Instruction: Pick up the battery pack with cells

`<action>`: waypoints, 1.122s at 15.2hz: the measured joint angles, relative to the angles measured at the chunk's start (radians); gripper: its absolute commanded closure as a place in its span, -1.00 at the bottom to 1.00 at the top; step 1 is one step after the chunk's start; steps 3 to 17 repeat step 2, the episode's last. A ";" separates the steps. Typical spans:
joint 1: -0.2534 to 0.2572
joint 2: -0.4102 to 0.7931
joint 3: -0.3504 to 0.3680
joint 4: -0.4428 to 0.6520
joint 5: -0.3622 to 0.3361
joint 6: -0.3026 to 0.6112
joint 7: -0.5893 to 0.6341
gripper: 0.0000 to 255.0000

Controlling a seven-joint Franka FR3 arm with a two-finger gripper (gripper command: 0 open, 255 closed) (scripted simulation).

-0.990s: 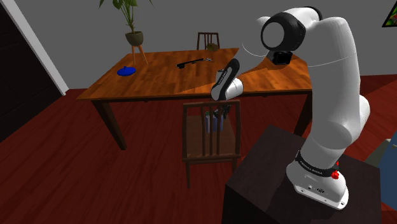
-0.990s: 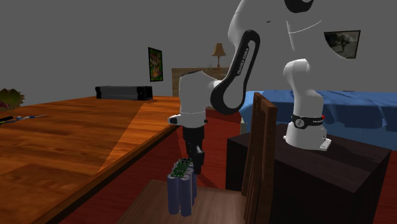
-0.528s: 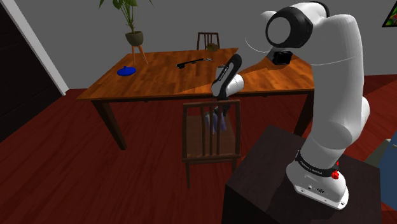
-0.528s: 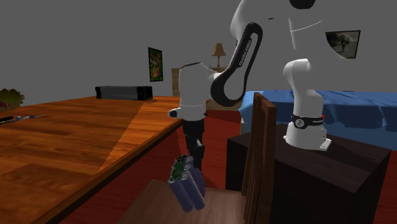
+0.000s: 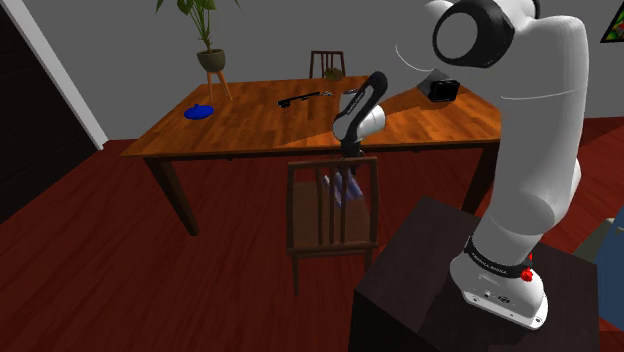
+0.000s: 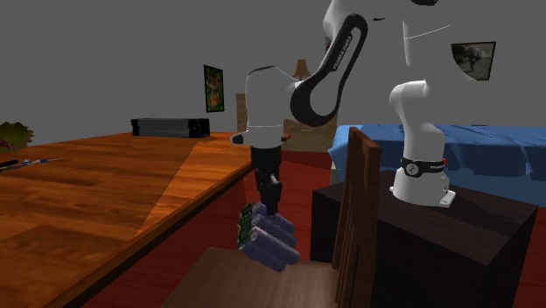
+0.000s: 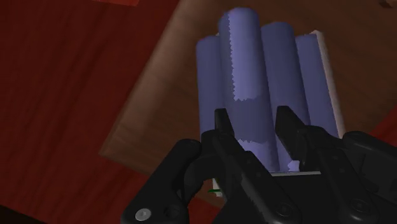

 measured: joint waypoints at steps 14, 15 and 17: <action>0.001 -0.020 -0.003 -0.001 -0.005 -0.019 0.002 1.00; 0.001 -0.020 -0.003 -0.001 -0.005 -0.019 0.002 1.00; 0.001 -0.020 -0.003 -0.001 -0.005 -0.019 0.002 1.00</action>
